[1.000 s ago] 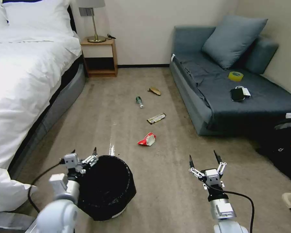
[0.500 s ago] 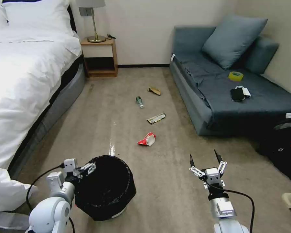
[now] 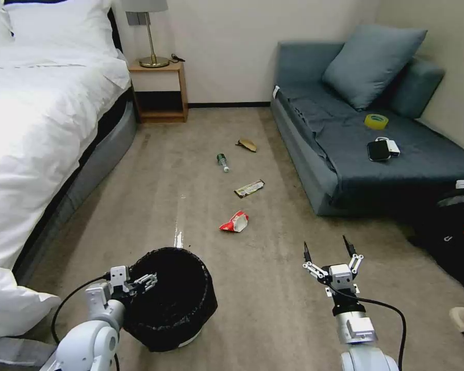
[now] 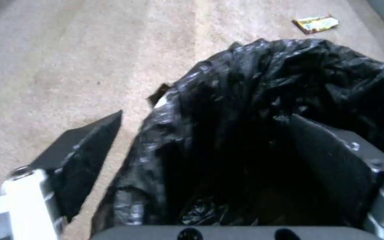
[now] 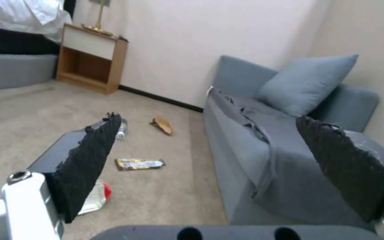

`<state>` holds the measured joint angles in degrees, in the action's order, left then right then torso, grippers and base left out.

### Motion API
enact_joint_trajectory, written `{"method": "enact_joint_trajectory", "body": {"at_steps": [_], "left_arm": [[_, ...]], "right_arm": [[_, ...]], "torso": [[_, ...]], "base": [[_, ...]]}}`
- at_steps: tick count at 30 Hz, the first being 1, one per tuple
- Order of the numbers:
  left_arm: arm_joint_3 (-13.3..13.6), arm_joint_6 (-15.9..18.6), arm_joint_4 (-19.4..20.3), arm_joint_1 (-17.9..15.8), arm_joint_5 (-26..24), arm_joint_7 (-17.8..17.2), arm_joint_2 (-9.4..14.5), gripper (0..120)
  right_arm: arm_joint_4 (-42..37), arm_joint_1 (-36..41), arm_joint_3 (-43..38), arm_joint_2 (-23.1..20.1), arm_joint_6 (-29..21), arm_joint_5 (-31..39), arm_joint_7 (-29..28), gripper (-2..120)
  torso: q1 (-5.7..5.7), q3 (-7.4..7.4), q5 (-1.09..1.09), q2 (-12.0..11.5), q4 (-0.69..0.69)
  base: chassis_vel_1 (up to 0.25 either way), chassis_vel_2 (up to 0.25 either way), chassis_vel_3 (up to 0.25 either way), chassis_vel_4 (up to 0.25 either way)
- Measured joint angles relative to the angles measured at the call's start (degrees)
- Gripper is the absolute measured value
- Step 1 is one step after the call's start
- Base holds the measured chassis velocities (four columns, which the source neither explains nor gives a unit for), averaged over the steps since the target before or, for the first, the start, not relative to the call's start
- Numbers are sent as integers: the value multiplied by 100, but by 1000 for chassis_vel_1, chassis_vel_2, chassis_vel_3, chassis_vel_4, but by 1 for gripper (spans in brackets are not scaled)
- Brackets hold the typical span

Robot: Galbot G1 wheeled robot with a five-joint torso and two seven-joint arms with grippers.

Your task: Pick up the trash bin, then pick up the garbage on the floor and place it into the trash bin.

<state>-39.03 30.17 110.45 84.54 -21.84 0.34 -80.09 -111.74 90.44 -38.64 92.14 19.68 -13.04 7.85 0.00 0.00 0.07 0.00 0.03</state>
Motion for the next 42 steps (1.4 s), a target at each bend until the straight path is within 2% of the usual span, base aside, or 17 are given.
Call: {"method": "enact_joint_trajectory", "body": {"at_steps": [1,3,4,7,9,11,13,16,20,21,29,32,37,41,42], "left_arm": [[55,91,-16,-11,-205,-91,-6,93],[68,128,-41,-23,-275,-127,-6,86],[68,128,-41,-23,-275,-127,-6,86],[78,164,-81,-28,-345,-148,4,71],[78,171,-86,-28,-354,-148,8,68],[78,200,-104,-24,-395,-148,27,57],[78,203,-107,-18,-401,-143,33,53],[78,248,-106,-4,-429,-140,37,37],[102,265,-102,5,-477,-140,34,30],[112,265,-94,16,-494,-138,26,25],[118,279,-67,52,-541,-90,1,10],[106,244,-58,57,-572,-65,-3,9],[71,-54,-31,71,-629,26,-33,9],[57,-525,-38,102,-656,147,-87,7],[57,-525,-38,102,-656,147,-87,7]], "right_arm": [[-1,1,0,0,0,4,3,100],[-1,4,-1,0,0,12,7,100],[-1,4,-1,0,0,12,7,100],[-1,16,-11,0,11,35,15,100],[-1,20,-13,0,13,38,15,100],[-1,18,-15,0,13,43,16,100],[-1,18,-22,0,20,50,16,100],[-1,17,-28,0,34,56,17,100],[1,12,-31,0,37,63,16,100],[13,-1,-36,0,40,74,15,100],[80,-49,-41,0,67,118,0,100],[87,-61,-37,0,80,135,-9,100],[91,-66,-35,0,96,142,-15,100],[67,-62,-40,0,180,126,-14,100],[67,-62,-40,0,180,126,-14,100]], "torso": [[0,0,0,0,1],[0,-1,1,0,1],[0,-1,1,0,1],[0,-1,0,1,1],[0,-1,-1,1,1],[0,-2,-1,1,0],[0,-1,-2,1,0],[-1,-1,-3,1,0],[0,-1,-4,1,-4],[0,-1,-6,1,-5],[0,0,-6,0,-2],[-1,0,-7,0,-1],[0,2,-13,-1,-4],[0,2,-13,-2,-6],[0,2,-13,-2,-6]], "base": [[0,0,0,0],[0,0,0,0],[0,0,0,0],[0,0,0,0],[0,0,0,0],[0,0,0,0],[0,0,0,0],[0,0,0,0],[0,0,0,0],[0,0,0,0],[0,0,0,0],[0,0,0,0],[0,0,0,0],[0,0,0,0],[0,0,0,0]]}}
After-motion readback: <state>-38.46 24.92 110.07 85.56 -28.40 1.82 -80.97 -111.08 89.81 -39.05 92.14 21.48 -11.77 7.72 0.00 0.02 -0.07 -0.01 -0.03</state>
